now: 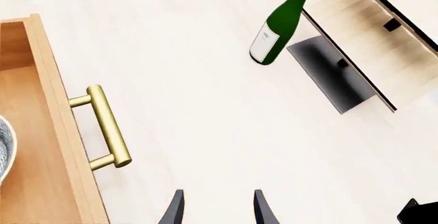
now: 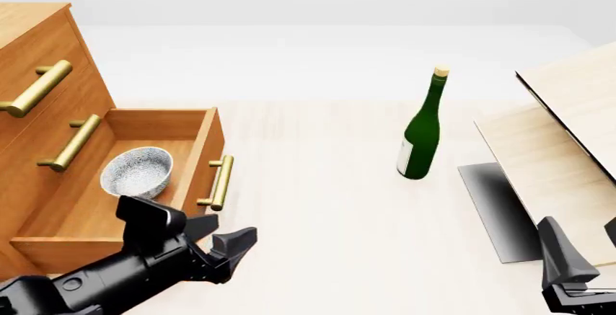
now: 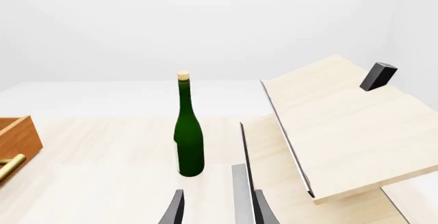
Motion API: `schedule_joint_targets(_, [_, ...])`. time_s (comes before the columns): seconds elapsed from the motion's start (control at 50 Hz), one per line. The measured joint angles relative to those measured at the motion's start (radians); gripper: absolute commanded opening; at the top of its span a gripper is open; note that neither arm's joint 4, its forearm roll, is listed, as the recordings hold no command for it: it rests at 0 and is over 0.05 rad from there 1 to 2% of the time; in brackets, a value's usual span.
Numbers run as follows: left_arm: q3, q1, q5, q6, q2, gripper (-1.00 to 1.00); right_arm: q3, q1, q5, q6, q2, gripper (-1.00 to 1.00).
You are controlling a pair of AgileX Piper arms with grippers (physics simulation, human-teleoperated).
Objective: Put the bowl in the bottom drawer of the cabinet and close it.
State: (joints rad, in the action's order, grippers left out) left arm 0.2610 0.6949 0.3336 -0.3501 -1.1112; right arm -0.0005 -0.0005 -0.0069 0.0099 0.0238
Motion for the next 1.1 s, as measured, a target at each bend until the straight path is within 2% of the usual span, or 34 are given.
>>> schedule_joint_targets(0.32, [-0.021,0.004,0.064,-0.078,-0.107,1.0,0.0,0.0,0.0,0.0,0.0,1.0])
schedule_joint_targets(0.68, [-0.048,-0.085,0.144,-0.151,-0.227,1.0,0.0,0.0,0.0,0.0,0.0,1.0])
schedule_joint_targets(1.1, [-0.109,-0.207,0.236,-0.14,-0.264,1.0,0.0,-0.001,0.0,0.0,0.0,1.0])
